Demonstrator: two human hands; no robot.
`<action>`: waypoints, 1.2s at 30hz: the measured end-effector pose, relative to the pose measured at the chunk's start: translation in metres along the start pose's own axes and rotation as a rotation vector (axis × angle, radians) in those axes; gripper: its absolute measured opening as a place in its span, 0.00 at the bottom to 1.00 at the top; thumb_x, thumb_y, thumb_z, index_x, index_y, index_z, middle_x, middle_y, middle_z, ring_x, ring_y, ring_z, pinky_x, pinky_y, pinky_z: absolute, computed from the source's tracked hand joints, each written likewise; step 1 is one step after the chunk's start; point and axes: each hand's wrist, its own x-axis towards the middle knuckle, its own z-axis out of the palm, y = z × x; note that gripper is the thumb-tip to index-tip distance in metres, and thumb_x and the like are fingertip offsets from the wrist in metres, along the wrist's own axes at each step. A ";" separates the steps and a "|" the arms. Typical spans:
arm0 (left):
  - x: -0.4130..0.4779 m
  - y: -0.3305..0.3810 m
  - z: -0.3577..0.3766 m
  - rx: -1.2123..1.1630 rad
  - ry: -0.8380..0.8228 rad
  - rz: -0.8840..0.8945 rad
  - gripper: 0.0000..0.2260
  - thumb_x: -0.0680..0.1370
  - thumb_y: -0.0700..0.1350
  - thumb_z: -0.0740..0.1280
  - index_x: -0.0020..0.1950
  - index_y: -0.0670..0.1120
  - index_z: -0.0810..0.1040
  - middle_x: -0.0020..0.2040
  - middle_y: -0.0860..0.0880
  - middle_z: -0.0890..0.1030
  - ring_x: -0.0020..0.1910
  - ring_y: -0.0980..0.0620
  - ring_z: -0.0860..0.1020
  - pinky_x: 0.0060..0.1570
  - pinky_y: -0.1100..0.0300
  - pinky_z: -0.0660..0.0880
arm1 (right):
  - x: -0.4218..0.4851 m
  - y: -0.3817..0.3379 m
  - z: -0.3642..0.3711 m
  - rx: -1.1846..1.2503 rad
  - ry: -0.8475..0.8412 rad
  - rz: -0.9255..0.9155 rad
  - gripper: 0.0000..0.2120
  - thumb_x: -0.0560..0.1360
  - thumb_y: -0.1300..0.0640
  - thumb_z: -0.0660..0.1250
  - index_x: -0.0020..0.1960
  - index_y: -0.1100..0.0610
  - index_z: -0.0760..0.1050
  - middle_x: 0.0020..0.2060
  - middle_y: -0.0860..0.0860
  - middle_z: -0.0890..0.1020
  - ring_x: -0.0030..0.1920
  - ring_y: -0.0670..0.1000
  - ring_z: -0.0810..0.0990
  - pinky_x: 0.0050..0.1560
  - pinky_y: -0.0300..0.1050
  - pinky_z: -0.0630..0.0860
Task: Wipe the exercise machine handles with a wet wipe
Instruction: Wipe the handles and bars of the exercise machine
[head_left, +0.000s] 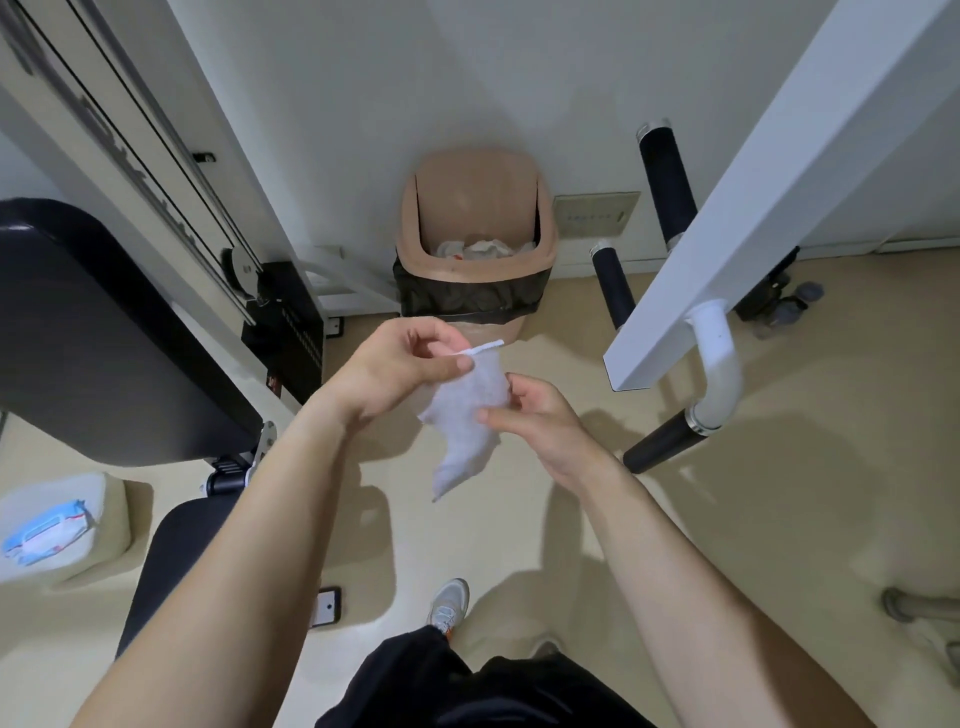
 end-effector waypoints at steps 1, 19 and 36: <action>0.011 0.001 -0.001 0.082 0.013 -0.001 0.03 0.74 0.41 0.75 0.46 0.45 0.83 0.41 0.45 0.81 0.43 0.49 0.79 0.52 0.50 0.76 | 0.001 0.000 -0.002 0.049 0.031 0.002 0.18 0.69 0.56 0.73 0.53 0.68 0.77 0.46 0.54 0.80 0.48 0.52 0.78 0.51 0.50 0.69; 0.227 0.080 0.112 0.849 -0.321 0.434 0.04 0.77 0.45 0.71 0.45 0.56 0.80 0.40 0.63 0.78 0.48 0.55 0.79 0.50 0.59 0.71 | 0.081 0.004 -0.018 0.895 0.684 0.138 0.10 0.78 0.61 0.64 0.54 0.54 0.82 0.57 0.54 0.85 0.60 0.55 0.83 0.67 0.52 0.76; 0.200 0.023 0.164 0.605 0.358 -0.038 0.33 0.66 0.60 0.76 0.61 0.46 0.65 0.61 0.45 0.67 0.58 0.42 0.68 0.48 0.52 0.68 | 0.036 -0.012 -0.002 0.534 1.074 0.087 0.11 0.77 0.67 0.57 0.45 0.58 0.76 0.35 0.54 0.79 0.32 0.49 0.79 0.33 0.42 0.76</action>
